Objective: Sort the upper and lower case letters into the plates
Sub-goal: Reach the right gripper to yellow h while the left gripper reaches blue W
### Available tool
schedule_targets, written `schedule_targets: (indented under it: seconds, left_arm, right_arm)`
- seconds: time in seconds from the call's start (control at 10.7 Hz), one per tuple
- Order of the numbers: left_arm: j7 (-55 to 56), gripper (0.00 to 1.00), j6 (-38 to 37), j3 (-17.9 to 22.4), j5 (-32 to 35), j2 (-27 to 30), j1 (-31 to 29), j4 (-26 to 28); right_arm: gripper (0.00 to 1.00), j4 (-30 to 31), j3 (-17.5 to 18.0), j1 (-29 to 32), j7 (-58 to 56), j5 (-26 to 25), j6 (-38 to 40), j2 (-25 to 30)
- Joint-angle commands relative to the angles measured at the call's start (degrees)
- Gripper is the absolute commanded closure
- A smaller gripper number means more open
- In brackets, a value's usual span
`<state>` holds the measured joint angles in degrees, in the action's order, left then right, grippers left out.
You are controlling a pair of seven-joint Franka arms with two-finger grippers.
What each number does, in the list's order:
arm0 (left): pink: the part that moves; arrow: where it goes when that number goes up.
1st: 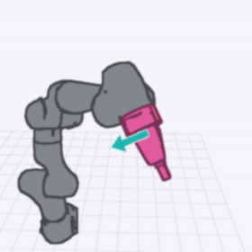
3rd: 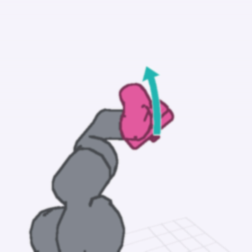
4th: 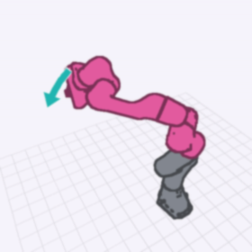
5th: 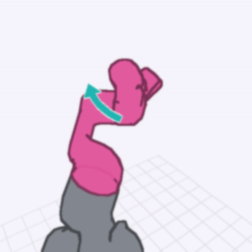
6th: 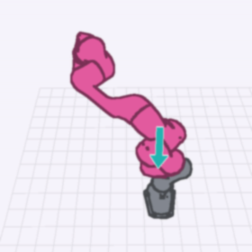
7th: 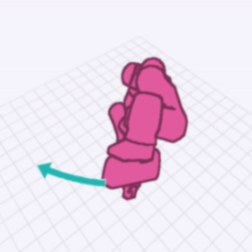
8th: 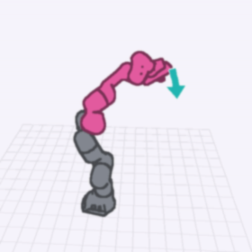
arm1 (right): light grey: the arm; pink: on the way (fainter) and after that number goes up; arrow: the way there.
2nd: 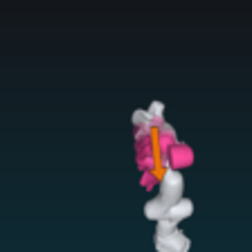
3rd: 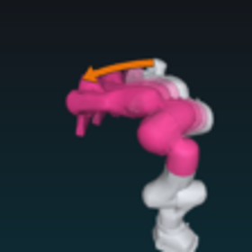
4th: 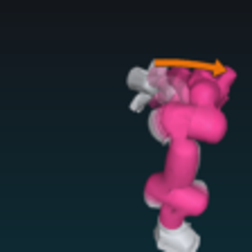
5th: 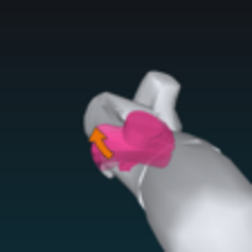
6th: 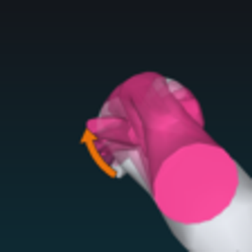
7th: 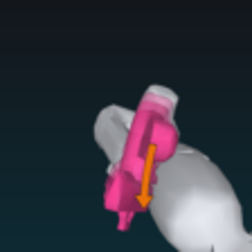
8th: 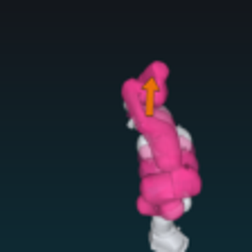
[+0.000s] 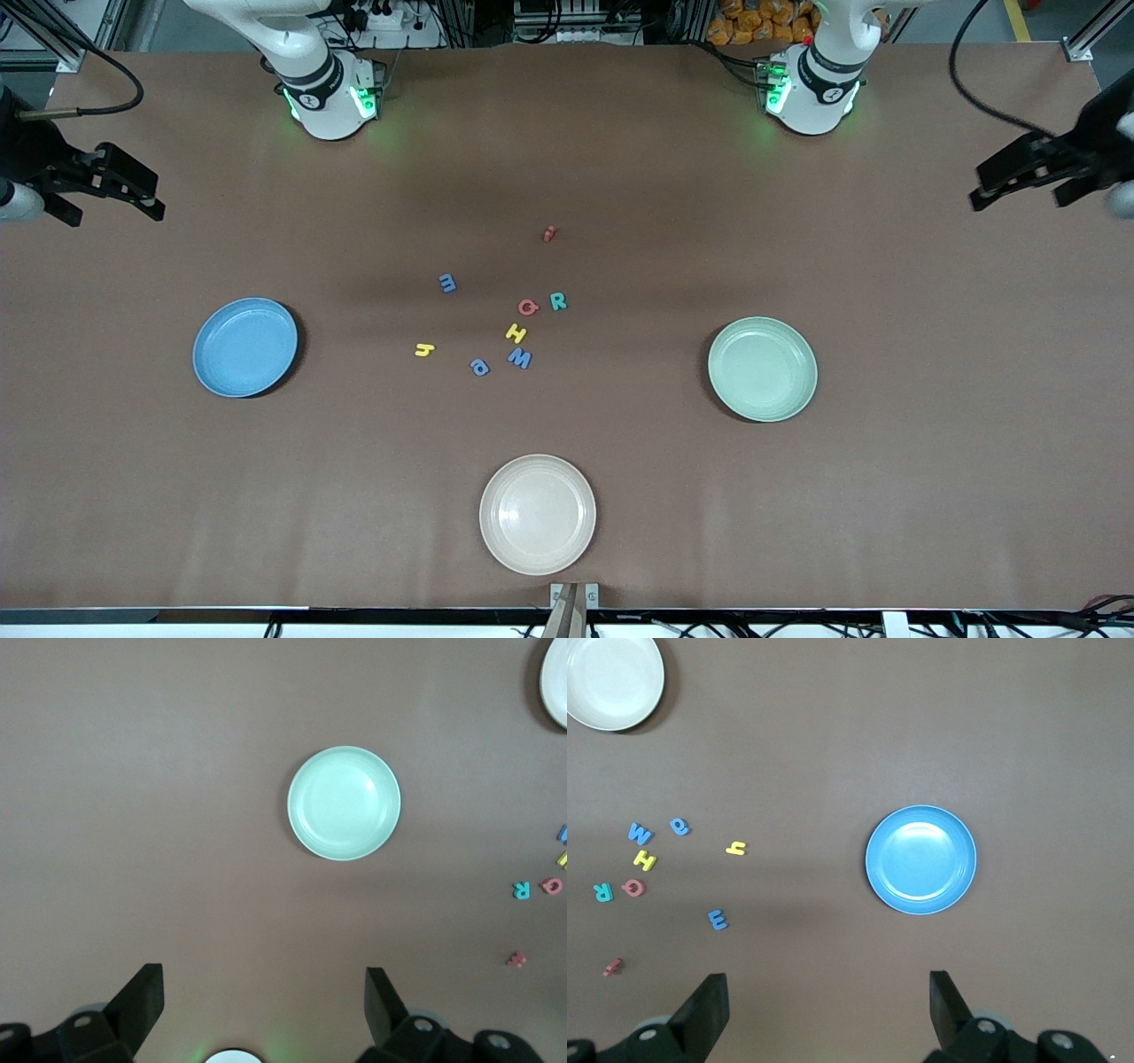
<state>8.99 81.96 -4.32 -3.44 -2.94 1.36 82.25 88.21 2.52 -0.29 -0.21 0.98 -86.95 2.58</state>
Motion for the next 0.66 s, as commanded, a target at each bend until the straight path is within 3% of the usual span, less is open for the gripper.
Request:
schedule_targets:
  seconds: [0.0, 0.19, 0.56]
  left_arm:
    - [3.2, 0.00, 11.5, -2.3, -1.4, -1.9, 2.4, 9.6]
    - [12.8, 0.00, 22.2, -5.2, -2.1, -5.8, 5.1, 12.8]
    - [38.1, 0.00, 36.7, -5.2, -1.0, -16.4, 18.0, 12.5]
  right_arm:
    - [0.00, 0.6, 0.1, 0.5, -0.8, 1.0, 1.9, 0.0]
    - [0.00, 1.7, 0.2, -0.1, -0.1, 1.0, 1.9, -2.5]
    - [0.00, 1.4, 0.3, -0.9, -0.1, 1.0, -3.2, -10.6]
